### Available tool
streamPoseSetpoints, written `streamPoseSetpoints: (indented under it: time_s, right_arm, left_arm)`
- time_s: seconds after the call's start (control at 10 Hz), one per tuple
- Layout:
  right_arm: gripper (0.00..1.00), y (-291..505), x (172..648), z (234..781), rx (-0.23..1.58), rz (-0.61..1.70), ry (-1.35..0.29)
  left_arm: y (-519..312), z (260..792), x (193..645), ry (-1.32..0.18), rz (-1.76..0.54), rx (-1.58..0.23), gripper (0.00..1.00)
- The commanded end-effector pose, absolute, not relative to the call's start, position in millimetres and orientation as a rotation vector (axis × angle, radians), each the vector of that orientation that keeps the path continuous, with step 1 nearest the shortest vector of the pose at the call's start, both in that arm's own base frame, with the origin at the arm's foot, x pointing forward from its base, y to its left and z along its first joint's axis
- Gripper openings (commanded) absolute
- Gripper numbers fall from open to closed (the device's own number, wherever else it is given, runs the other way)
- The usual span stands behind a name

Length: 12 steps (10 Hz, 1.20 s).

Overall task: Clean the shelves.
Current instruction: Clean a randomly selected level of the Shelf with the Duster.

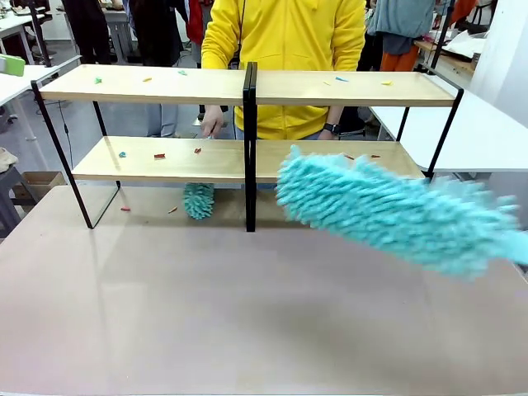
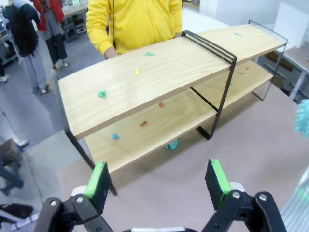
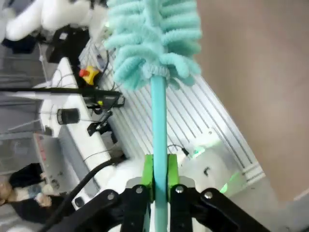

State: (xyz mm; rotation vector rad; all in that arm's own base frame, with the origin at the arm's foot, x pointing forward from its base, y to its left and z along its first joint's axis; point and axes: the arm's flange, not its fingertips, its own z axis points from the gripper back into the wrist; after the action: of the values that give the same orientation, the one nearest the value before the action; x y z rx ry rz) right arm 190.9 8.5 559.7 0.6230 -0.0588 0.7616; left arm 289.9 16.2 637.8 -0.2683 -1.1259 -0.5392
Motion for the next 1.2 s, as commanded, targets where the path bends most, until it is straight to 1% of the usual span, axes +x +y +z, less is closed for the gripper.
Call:
streamPoseSetpoints:
  time_s: [0.0, 0.1, 0.2, 0.3, 0.4, 0.5, 0.6, 0.7, 0.8, 0.9, 1.0, 1.1]
  right_arm:
    - [0.13, 69.3, 205.9, 550.2, 0.56, 0.758, 0.025]
    - [0.13, 106.9, 205.1, 534.7, 0.503, 0.769, 0.033]
    - [0.13, 135.9, 209.4, 523.3, 0.443, 0.73, 0.011]
    - [0.13, 163.3, 222.5, 517.3, 0.43, 0.669, -0.079]
    - [0.13, 183.9, 234.9, 510.6, 0.47, 0.67, -0.023]
    - [0.13, 182.9, 247.7, 506.0, 0.482, 0.668, 0.018]
    - [0.13, 130.4, 241.9, 525.5, 0.601, 0.74, 0.13]
    - [0.13, 52.5, 227.2, 546.7, 0.67, 0.76, 0.161]
    - [0.13, -17.8, 205.1, 560.4, 0.682, 0.726, 0.161]
    - [0.13, -67.5, 184.3, 567.0, 0.707, 0.665, 0.133]
    - [0.13, -94.5, 171.1, 566.0, 0.743, 0.618, 0.083]
    - [0.13, -102.6, 168.3, 562.7, 0.78, 0.618, 0.048]
  left_arm:
    - [15.8, 638.1, 289.5, -1.127, -0.536, -0.265, 1.0]
    - [15.8, 638.1, 289.5, -1.127, -0.536, -0.265, 1.0]
    - [15.8, 638.1, 289.5, -1.127, -0.536, -0.265, 1.0]
    - [15.8, 638.1, 289.5, -1.127, -0.536, -0.265, 1.0]
    - [15.8, 638.1, 289.5, -1.127, -0.536, -0.265, 1.0]
    - [15.8, 638.1, 289.5, -1.127, -0.536, -0.265, 1.0]
    - [15.8, 638.1, 289.5, -1.127, -0.536, -0.265, 1.0]
    - [15.8, 638.1, 289.5, -1.127, -0.536, -0.265, 1.0]
    - [15.8, 638.1, 289.5, -1.127, -0.536, -0.265, 1.0]
    - [15.8, 638.1, 289.5, -1.127, -0.536, -0.265, 1.0]
    - [15.8, 638.1, 289.5, -1.127, -0.536, -0.265, 1.0]
    - [15.8, 638.1, 289.5, -1.127, -0.536, -0.265, 1.0]
